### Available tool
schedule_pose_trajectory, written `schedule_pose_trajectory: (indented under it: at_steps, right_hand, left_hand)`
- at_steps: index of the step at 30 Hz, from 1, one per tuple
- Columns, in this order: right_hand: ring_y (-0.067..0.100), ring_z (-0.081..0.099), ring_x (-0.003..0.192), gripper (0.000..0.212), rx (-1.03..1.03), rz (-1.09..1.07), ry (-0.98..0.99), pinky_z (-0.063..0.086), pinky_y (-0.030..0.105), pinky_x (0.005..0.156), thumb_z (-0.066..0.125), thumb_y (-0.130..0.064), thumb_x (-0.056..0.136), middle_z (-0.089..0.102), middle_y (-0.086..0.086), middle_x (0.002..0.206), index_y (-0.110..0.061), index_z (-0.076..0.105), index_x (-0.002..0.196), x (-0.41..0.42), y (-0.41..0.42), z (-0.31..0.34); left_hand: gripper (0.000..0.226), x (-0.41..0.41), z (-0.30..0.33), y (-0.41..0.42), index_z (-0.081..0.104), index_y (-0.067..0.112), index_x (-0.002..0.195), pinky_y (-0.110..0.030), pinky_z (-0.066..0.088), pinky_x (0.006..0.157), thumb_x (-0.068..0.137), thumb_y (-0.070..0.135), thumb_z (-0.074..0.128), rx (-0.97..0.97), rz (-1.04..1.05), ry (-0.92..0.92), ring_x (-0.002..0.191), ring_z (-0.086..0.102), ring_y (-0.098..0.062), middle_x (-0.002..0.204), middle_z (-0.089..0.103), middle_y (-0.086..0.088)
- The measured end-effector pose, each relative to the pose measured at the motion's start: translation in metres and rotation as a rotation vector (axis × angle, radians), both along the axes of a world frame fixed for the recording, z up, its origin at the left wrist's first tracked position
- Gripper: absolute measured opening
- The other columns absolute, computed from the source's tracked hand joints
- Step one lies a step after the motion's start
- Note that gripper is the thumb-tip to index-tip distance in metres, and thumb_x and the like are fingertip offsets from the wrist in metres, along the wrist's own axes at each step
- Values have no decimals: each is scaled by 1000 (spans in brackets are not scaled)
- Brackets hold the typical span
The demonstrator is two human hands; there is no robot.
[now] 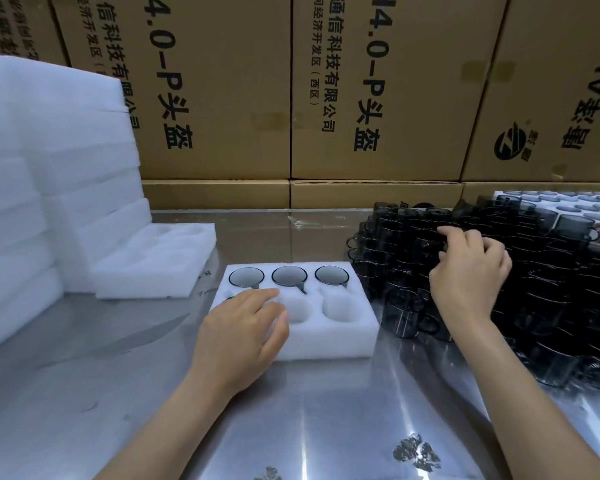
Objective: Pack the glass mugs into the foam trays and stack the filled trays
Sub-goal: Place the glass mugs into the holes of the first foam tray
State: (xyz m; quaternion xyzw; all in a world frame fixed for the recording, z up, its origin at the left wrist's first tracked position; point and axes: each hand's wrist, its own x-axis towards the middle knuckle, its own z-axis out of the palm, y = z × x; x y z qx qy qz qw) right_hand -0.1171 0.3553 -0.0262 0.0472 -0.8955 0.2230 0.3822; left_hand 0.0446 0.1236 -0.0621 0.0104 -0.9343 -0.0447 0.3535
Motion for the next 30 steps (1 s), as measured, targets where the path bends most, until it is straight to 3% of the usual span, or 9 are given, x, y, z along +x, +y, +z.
schedule_pose_trajectory:
  at_steps: [6, 8, 10, 15, 19, 22, 24, 27, 30]
  right_hand:
    - [30, 52, 99, 30, -88, 446, 300, 31, 42, 96, 62, -12, 83, 62, 3, 91, -14, 64, 113, 52, -40, 15]
    - [28, 54, 90, 27, -78, 639, 264, 34, 40, 87, 64, -12, 80, 61, 0, 87, -13, 65, 108, 69, -59, 11]
    - [22, 56, 84, 27, -91, 788, 162, 38, 39, 82, 66, -12, 80, 59, -5, 84, -16, 64, 107, 82, -75, 6]
    - [2, 55, 84, 22, -236, 917, 19, 36, 23, 84, 65, -29, 78, 60, -16, 76, -30, 63, 100, 98, -100, -7]
    - [-2, 50, 96, 29, -224, 997, -49, 37, 14, 85, 65, -31, 81, 61, -20, 86, -32, 62, 110, 98, -104, -17]
    - [-1, 42, 105, 46, -161, 1042, -136, 30, 6, 91, 57, -23, 84, 58, -19, 101, -33, 54, 129, 92, -99, -20]
    - [6, 34, 110, 52, -90, 1032, -173, 25, 5, 93, 55, -20, 85, 44, -12, 112, -34, 49, 135, 89, -98, -20]
    - [7, 23, 124, 55, -57, 1029, -291, 20, 10, 98, 59, -17, 87, 26, -15, 131, -49, 46, 129, 87, -98, -18]
    - [-9, 40, 114, 53, -165, 1056, -348, 36, 16, 95, 67, -19, 83, 45, -17, 127, -52, 52, 121, 84, -98, -14]
  left_hand:
    - [46, 2, 1, 3, 65, 19, 117, -26, 47, 64, 87, 41, 37, 136, 9, 61, 83, 66, -18, 90, 68, 10]
    - [51, 1, 2, 2, 57, 22, 127, -23, 42, 64, 86, 45, 37, 235, -21, 109, 80, 61, -13, 86, 60, 17]
    - [56, 1, 1, 0, 50, 22, 134, -20, 42, 71, 84, 46, 42, 258, -81, 151, 88, 58, -7, 105, 61, 19]
    - [76, 1, -2, 1, 45, 17, 139, -30, 51, 76, 75, 56, 55, 281, -118, 177, 91, 63, -15, 113, 64, 10]
    - [80, 0, 0, 2, 49, 14, 137, -16, 37, 75, 70, 59, 55, 272, -64, 158, 86, 55, -8, 101, 67, 9]
    - [76, -1, 3, 4, 53, 19, 133, -19, 35, 67, 71, 62, 49, 260, 27, 106, 78, 55, -12, 81, 59, 11]
    - [75, -2, 4, 4, 53, 19, 133, -20, 33, 65, 72, 62, 50, 236, 68, 74, 76, 56, -14, 76, 52, 12]
    - [71, -3, 3, 2, 51, 18, 135, -21, 29, 64, 78, 61, 51, 187, 112, 30, 79, 55, -15, 74, 44, 13]
    - [71, -1, 3, 3, 48, 19, 137, -21, 31, 68, 79, 61, 45, 179, 113, 11, 88, 56, -15, 82, 54, 11]
